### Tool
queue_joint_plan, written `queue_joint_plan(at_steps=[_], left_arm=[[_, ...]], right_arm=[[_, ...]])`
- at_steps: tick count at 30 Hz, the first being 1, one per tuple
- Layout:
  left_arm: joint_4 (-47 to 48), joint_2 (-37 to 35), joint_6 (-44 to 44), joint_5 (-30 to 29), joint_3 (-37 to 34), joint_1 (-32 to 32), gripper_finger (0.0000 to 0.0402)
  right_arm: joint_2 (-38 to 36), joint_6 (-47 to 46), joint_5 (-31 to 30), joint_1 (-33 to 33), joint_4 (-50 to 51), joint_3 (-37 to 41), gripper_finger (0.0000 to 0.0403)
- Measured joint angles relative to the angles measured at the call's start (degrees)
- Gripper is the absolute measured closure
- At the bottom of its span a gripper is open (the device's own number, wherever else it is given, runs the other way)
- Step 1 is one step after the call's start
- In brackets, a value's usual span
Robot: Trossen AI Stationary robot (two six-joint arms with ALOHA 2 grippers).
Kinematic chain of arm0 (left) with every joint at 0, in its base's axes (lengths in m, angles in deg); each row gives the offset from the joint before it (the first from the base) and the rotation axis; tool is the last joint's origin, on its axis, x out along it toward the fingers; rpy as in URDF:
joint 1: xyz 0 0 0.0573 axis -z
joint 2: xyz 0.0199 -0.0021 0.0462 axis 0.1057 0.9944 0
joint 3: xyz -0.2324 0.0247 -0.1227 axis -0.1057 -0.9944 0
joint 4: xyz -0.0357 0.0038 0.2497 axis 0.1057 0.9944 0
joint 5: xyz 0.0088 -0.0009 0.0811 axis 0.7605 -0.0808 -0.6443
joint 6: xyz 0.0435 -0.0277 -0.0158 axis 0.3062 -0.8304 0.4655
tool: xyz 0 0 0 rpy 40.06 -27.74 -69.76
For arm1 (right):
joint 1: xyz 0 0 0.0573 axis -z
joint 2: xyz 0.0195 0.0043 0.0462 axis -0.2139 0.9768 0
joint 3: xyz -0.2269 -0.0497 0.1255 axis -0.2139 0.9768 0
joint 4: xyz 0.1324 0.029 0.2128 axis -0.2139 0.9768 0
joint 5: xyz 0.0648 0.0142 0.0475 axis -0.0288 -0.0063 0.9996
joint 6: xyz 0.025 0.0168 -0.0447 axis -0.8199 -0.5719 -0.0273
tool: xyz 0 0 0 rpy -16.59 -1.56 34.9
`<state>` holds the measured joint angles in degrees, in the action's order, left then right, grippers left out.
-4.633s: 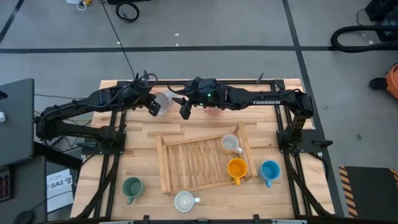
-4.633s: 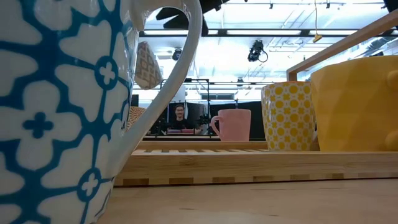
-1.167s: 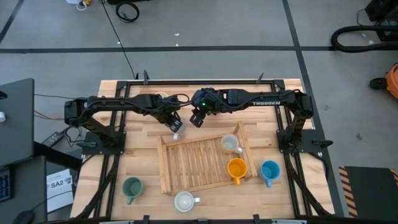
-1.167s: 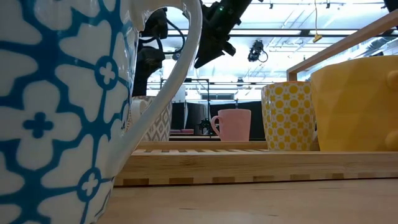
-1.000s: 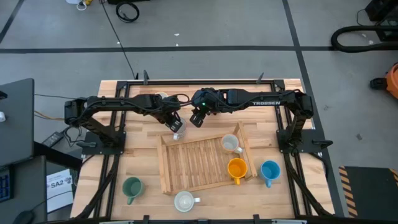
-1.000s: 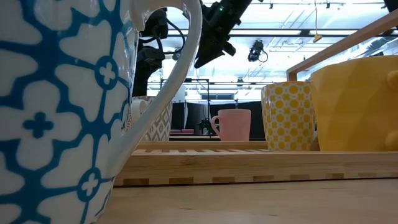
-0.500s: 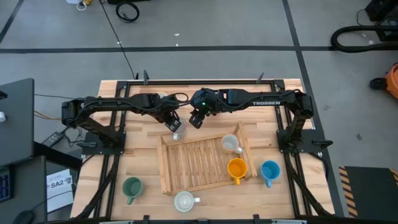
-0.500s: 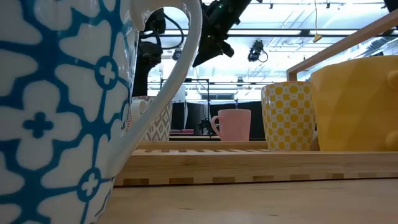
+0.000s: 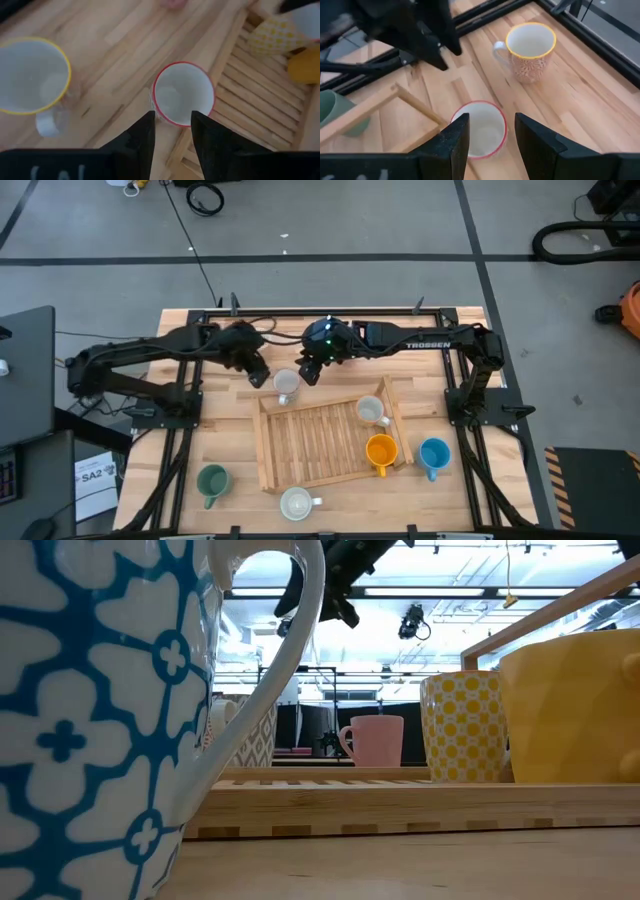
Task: Place coffee mugs
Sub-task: Put the white-gray patterned mug on the shelf
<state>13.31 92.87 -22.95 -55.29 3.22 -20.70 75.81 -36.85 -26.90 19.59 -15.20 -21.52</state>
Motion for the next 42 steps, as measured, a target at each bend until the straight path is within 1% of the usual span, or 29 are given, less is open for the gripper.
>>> queue_joint_plan(at_steps=[2,6,12,24,29,33,37,42], left_arm=[[0.9,-2.3,1.1,-0.2,0.0,0.0,0.0269],[1.0,-6.2,1.3,-0.4,0.0,0.1,0.0269],[0.9,-10.0,1.3,-0.6,0.0,0.1,0.0269],[0.9,-10.4,1.4,-0.6,0.0,0.1,0.0269],[1.0,-10.4,1.4,-0.6,0.0,0.1,0.0269],[1.0,-10.4,1.4,-1.0,0.0,0.1,0.0269],[1.0,-10.4,1.4,-1.9,0.0,0.1,0.0269],[1.0,-10.4,1.4,-2.1,0.0,0.1,0.0269]], right_arm=[[0.6,0.0,0.9,0.5,-1.8,0.0,0.0241],[3.4,-0.1,5.3,1.4,-4.1,-0.1,0.0241],[8.1,0.9,6.0,1.8,-4.8,0.0,0.0241],[14.8,2.0,6.2,1.8,-6.3,0.0,0.0241],[16.7,2.0,7.2,1.8,-6.3,0.0,0.0241],[16.7,2.0,7.2,1.8,-6.2,0.0,0.0242],[16.6,2.0,7.1,1.8,-5.8,0.0,0.0257],[16.6,2.0,7.1,1.8,-4.6,0.0,0.0299]])
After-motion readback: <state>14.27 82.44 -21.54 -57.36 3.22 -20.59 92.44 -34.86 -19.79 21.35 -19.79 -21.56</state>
